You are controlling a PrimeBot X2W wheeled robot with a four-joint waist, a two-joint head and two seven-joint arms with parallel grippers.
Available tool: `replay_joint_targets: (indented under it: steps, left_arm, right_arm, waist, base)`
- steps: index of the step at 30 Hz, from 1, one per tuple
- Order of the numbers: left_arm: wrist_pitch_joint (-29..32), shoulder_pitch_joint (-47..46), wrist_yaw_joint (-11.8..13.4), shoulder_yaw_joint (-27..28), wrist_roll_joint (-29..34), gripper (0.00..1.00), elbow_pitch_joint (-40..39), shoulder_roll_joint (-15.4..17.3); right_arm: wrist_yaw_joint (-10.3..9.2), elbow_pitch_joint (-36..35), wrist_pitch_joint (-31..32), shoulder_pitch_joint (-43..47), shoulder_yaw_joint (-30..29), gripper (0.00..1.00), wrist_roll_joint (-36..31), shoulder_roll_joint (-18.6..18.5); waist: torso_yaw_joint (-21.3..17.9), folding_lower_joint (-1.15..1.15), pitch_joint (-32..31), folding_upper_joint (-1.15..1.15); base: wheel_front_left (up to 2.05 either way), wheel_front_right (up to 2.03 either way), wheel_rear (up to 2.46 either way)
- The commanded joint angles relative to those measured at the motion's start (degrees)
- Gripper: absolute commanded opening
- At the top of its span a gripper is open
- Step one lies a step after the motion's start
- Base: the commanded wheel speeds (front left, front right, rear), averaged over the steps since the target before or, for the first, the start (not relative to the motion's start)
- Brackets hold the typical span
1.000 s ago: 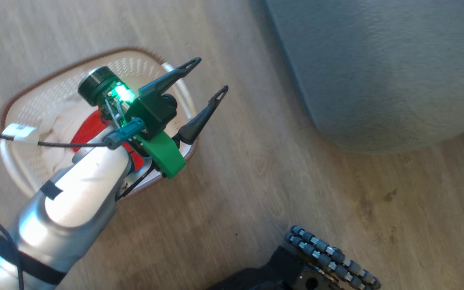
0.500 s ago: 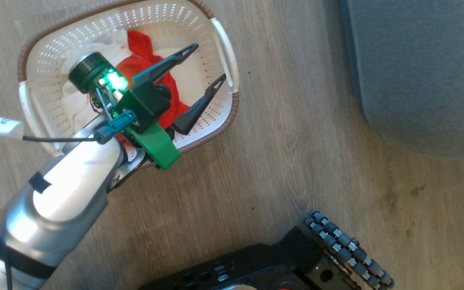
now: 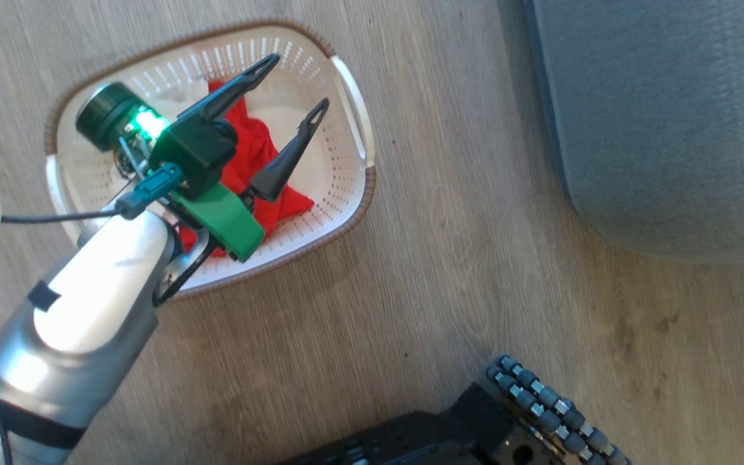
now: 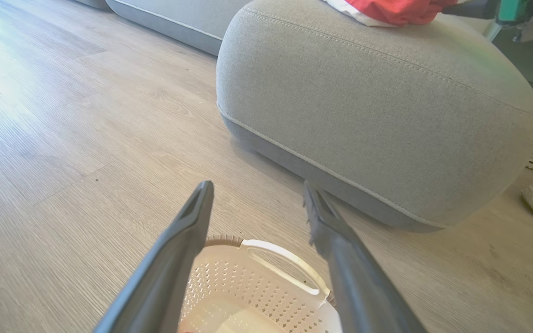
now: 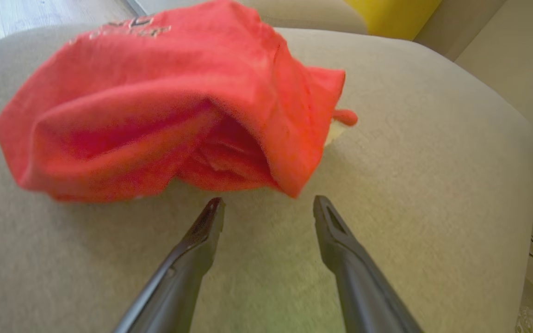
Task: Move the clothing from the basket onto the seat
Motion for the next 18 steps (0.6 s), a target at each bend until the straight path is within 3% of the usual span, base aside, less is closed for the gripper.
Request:
replay_joint_targets:
  steps: [1, 18]
  left_arm:
    - [-0.28, 1.06, 0.39, 2.20, -0.31, 1.00, -1.27, 0.43]
    - [-0.28, 12.40, 0.35, 18.12, 1.57, 1.00, 3.93, -7.24]
  right_arm:
    - [-0.02, -1.98, -0.48, 2.81, 1.01, 1.00, 0.76, -1.53]
    - [-0.02, -25.69, -0.52, 23.84, 23.66, 1.00, 21.42, -2.18]
  waist:
    - [0.04, 0.00, -1.95, 0.00]
    - [7.22, 0.00, -17.93, 0.00]
  base:
    - [0.00, 0.00, 0.00]
    - [0.00, 0.00, 0.00]
